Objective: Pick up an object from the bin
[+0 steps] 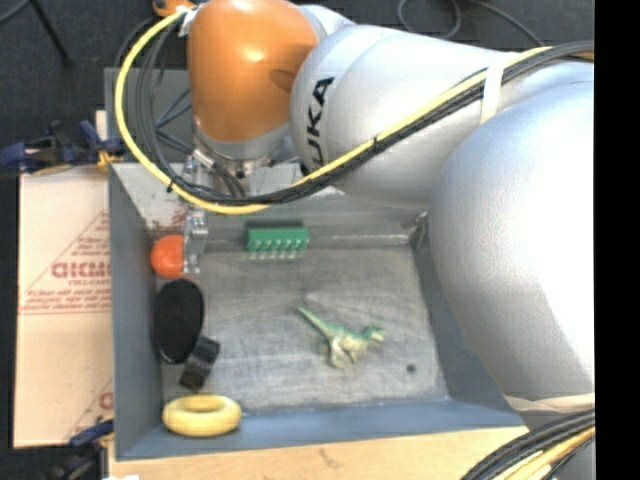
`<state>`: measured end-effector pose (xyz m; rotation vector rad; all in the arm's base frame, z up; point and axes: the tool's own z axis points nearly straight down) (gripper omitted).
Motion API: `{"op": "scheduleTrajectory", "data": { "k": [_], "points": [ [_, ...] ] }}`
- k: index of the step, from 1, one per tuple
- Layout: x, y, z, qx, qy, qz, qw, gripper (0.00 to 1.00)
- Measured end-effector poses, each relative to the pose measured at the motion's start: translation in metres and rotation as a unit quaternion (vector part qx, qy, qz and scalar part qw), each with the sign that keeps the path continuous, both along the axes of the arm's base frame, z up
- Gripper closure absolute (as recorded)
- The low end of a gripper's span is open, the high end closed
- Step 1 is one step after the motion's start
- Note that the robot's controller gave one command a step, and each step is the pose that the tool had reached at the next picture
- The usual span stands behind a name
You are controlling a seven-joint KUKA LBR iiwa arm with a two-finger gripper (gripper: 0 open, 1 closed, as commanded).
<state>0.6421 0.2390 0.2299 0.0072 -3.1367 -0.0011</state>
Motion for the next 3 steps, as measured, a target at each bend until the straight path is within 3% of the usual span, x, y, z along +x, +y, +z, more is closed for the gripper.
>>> {"op": "scheduleTrajectory", "data": {
  "k": [1, 2, 3],
  "points": [
    [0.002, -0.001, 0.006, 0.001, -0.0043, -0.002, 1.0, 0.0],
    [-0.006, -0.003, -0.053, 0.001, -0.005, -0.068, 0.9977, 0.0],
    [-0.017, -0.003, -0.075, -0.002, -0.0021, -0.064, 0.998, 0.0]
  ]
}}
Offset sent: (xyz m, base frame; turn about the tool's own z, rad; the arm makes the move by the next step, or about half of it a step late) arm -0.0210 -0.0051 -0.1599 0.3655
